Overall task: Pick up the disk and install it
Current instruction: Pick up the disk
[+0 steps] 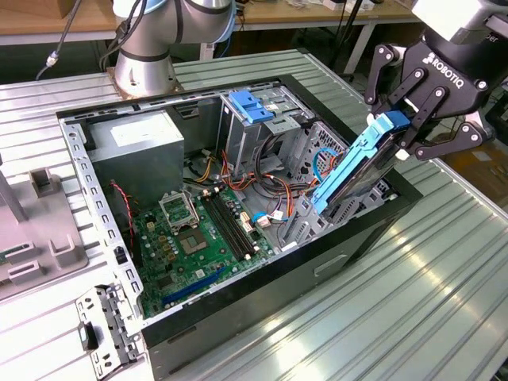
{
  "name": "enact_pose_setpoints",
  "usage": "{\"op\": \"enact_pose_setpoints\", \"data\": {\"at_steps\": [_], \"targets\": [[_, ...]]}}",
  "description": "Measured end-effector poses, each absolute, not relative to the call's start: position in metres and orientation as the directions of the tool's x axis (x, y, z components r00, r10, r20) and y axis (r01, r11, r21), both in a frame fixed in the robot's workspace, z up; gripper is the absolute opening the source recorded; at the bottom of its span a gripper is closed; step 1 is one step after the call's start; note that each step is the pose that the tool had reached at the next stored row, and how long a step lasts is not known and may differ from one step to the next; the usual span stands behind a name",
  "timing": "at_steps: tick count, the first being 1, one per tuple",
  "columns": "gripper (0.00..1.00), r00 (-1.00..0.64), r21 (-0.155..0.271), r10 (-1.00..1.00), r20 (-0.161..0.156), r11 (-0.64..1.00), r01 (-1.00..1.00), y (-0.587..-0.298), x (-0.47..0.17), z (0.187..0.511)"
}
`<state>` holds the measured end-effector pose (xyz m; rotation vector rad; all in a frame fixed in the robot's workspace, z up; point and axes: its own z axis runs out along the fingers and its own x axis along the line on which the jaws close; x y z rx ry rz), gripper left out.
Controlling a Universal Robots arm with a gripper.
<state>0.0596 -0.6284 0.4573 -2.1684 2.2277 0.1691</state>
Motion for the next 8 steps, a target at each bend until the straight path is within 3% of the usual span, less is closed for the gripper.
{"op": "enact_pose_setpoints", "data": {"at_steps": [8], "targets": [[0.36,-0.030,0.061,-0.995,-0.096,0.024,-0.998,-0.630,0.075,0.457]]}}
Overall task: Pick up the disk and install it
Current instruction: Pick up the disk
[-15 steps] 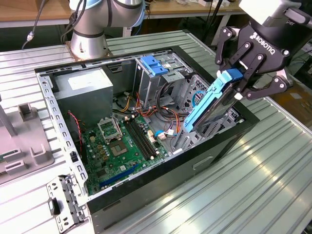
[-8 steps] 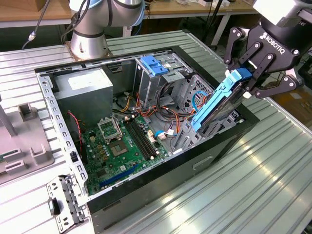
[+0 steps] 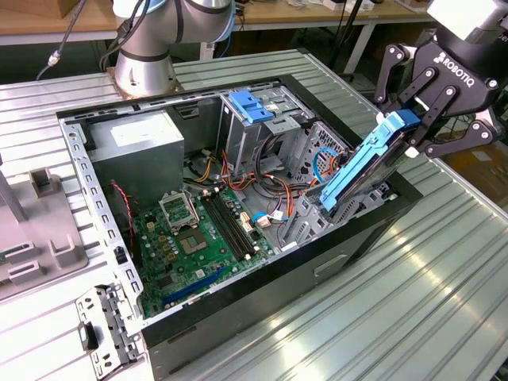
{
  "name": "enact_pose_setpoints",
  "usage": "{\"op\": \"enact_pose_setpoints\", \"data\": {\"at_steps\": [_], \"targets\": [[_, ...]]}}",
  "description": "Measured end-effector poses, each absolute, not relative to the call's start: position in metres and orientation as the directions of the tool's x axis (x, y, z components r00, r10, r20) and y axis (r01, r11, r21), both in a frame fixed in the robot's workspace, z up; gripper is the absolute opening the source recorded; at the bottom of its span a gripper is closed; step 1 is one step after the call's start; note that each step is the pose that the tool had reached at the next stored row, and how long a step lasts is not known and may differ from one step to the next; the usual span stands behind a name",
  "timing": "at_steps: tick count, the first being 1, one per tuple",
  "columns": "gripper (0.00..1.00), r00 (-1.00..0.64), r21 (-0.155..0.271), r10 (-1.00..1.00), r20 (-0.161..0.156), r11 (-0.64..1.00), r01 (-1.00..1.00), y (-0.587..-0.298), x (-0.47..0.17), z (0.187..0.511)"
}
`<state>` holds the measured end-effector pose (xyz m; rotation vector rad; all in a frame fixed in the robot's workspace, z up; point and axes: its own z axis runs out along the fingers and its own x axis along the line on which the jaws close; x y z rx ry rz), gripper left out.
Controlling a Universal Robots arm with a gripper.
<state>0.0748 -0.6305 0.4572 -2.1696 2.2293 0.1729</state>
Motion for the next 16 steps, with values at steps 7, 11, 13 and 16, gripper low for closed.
{"op": "enact_pose_setpoints", "data": {"at_steps": [7,11,13,16], "targets": [[0.36,-0.030,0.065,-0.995,-0.096,0.024,-0.998,-0.633,0.090,0.457],[0.36,-0.031,0.067,-0.995,-0.096,0.024,-0.997,-0.633,0.102,0.457],[0.36,-0.031,0.069,-0.995,-0.096,0.024,-0.997,-0.634,0.108,0.457],[0.36,-0.031,0.070,-0.995,-0.096,0.024,-0.997,-0.634,0.118,0.457]]}}
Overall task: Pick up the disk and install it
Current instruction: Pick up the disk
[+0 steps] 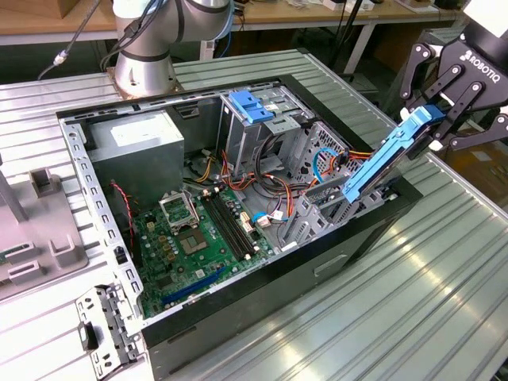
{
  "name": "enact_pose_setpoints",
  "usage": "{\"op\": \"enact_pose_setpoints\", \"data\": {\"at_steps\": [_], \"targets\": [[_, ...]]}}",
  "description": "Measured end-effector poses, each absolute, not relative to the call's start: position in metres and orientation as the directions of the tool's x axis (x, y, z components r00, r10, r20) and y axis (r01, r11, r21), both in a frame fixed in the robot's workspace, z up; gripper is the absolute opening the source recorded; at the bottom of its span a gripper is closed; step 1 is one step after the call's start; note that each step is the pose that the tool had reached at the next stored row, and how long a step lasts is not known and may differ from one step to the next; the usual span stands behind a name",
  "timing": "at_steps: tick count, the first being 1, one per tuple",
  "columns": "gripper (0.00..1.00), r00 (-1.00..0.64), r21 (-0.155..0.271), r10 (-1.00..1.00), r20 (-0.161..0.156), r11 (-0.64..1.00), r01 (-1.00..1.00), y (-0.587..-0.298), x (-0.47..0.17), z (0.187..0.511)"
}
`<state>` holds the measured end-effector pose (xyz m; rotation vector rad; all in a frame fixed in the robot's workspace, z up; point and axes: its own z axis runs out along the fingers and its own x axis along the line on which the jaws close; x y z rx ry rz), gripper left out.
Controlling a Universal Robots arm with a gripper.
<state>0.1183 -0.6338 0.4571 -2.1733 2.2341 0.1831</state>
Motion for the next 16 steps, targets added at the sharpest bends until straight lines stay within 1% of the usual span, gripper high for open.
{"op": "enact_pose_setpoints", "data": {"at_steps": [16], "targets": [[0.36,-0.031,0.075,-0.995,-0.095,0.024,-0.997,-0.635,0.150,0.457]]}}
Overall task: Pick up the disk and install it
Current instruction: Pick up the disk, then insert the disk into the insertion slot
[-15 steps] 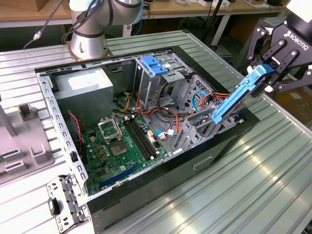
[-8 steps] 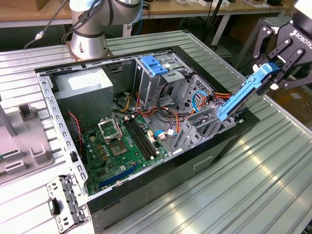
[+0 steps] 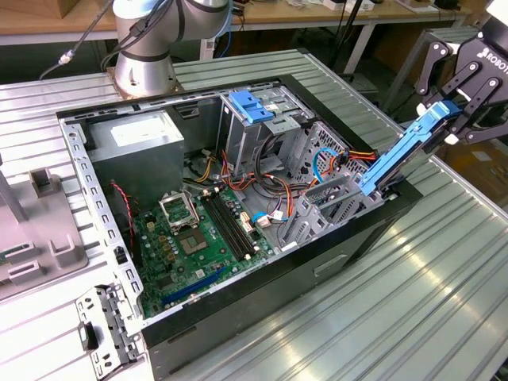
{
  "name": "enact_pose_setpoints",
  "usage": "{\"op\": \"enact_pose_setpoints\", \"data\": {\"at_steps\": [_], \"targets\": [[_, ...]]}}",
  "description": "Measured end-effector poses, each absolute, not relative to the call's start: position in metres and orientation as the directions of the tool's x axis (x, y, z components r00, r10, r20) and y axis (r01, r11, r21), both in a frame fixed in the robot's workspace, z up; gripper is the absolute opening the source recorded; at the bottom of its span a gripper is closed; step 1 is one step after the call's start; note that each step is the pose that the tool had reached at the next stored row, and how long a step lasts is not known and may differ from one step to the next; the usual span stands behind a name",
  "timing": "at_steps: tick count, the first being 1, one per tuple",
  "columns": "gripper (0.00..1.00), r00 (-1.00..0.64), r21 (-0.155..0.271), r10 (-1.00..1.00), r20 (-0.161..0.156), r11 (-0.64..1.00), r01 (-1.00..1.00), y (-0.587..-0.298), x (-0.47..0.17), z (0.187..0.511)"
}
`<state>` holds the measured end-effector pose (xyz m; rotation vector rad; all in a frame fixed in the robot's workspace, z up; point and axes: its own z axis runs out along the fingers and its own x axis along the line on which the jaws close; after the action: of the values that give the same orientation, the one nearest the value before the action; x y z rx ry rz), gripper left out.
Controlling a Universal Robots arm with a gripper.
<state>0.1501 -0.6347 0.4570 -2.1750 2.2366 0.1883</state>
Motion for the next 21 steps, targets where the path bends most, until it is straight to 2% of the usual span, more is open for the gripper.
{"op": "enact_pose_setpoints", "data": {"at_steps": [21], "targets": [[0.36,-0.031,0.075,-0.995,-0.095,0.024,-0.997,-0.6348,0.1473,0.4569]]}}
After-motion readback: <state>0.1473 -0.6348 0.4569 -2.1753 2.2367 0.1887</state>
